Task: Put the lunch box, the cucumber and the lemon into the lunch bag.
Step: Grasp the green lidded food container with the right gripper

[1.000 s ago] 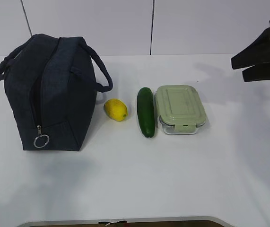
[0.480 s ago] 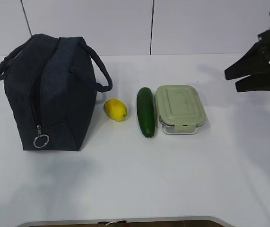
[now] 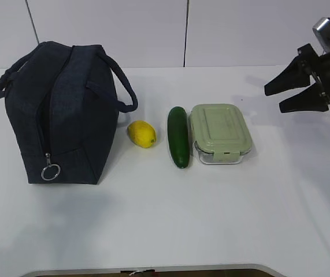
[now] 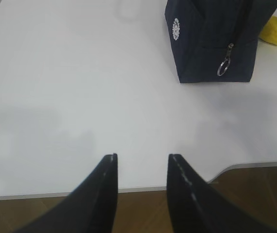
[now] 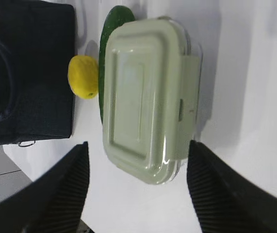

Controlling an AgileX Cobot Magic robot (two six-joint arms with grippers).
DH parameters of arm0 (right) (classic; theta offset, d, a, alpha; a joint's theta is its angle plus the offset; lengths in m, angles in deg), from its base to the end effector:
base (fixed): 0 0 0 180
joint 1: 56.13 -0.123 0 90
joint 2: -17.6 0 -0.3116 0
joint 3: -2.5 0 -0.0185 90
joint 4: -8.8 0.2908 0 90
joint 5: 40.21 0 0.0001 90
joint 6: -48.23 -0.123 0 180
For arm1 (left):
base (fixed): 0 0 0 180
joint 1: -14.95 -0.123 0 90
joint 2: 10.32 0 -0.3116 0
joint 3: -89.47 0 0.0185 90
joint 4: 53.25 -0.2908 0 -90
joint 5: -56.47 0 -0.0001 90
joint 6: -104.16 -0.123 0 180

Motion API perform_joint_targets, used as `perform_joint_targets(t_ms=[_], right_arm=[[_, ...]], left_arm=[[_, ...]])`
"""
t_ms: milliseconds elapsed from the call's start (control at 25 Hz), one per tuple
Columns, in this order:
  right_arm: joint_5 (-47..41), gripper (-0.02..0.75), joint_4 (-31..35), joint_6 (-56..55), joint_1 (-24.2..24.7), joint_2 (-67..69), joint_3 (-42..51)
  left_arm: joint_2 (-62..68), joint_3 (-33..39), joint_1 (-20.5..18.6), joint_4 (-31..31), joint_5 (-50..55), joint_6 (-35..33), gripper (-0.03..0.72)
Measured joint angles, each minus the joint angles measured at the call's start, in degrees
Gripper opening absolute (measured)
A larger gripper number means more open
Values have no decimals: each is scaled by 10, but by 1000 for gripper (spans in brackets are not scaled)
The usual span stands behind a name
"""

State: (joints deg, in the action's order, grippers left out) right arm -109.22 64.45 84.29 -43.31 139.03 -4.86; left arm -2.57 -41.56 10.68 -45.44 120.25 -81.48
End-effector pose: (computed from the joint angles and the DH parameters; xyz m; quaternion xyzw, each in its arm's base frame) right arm 0.4591 -0.0072 0.2101 -0.0029 0.9020 0.4023 0.1567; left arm 0.0306 -0.0128 0.2784 0.0145 0.8661 -0.0250 0.4991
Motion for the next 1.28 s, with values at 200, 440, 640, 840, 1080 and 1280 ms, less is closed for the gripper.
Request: perform_joint_targets(t_ms=[200, 440, 640, 840, 1080, 1280], right_arm=[[0, 503, -20, 0, 0, 48, -53], [0, 503, -21, -1, -6, 78, -61], [0, 503, -21, -1, -27, 93, -66], [1, 503, -18, 8, -43, 112, -68], [1, 503, -12, 25, -43, 118, -68], [3, 503, 13, 50, -47, 127, -68]], left_arm=[[0, 0, 0, 0, 0, 0, 242], [0, 0, 0, 0, 0, 0, 242], [0, 0, 0, 0, 0, 0, 242], [0, 0, 0, 0, 0, 0, 242], [0, 0, 0, 0, 0, 0, 242], [0, 0, 0, 0, 0, 0, 242]])
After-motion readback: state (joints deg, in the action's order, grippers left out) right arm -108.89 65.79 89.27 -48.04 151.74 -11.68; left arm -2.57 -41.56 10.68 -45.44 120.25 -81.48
